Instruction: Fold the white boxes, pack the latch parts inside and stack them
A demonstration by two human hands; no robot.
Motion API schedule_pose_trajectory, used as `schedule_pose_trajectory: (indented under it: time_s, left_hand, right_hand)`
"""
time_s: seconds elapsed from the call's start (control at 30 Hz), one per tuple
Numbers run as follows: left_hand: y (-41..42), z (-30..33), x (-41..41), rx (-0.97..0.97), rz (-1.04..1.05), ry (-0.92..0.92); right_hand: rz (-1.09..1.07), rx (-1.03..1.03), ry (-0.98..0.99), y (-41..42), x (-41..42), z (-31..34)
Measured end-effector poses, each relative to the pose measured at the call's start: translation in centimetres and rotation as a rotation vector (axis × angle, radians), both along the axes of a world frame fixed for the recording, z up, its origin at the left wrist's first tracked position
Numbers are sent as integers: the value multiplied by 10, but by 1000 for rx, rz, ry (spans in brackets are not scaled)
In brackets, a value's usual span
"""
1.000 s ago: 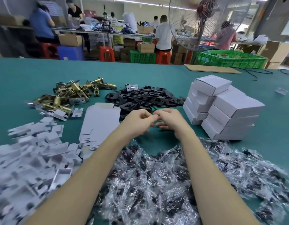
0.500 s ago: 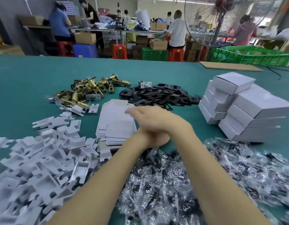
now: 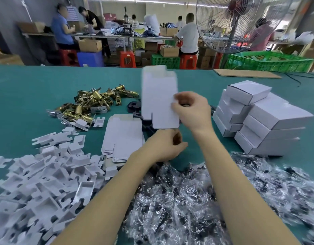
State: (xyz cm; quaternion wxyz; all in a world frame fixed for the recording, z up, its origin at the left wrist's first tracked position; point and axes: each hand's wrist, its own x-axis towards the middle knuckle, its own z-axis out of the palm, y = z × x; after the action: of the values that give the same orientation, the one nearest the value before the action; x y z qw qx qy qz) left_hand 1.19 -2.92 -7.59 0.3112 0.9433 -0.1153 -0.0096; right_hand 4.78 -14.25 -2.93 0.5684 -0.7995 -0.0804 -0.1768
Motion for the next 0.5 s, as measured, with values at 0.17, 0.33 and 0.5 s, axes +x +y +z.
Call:
schedule_pose_trajectory:
  time_s: [0.17,0.33,0.5]
  left_hand:
    - [8,3,8,-201,238,-68]
    - [8,20,10,-466,235,-123]
    - [9,22,6,-397,290,-278]
  right_hand:
    - [-66,149,206,-42,14,4]
    - [378,2,483,-44,0,14]
    - [524,-11,502,-36,-8,33]
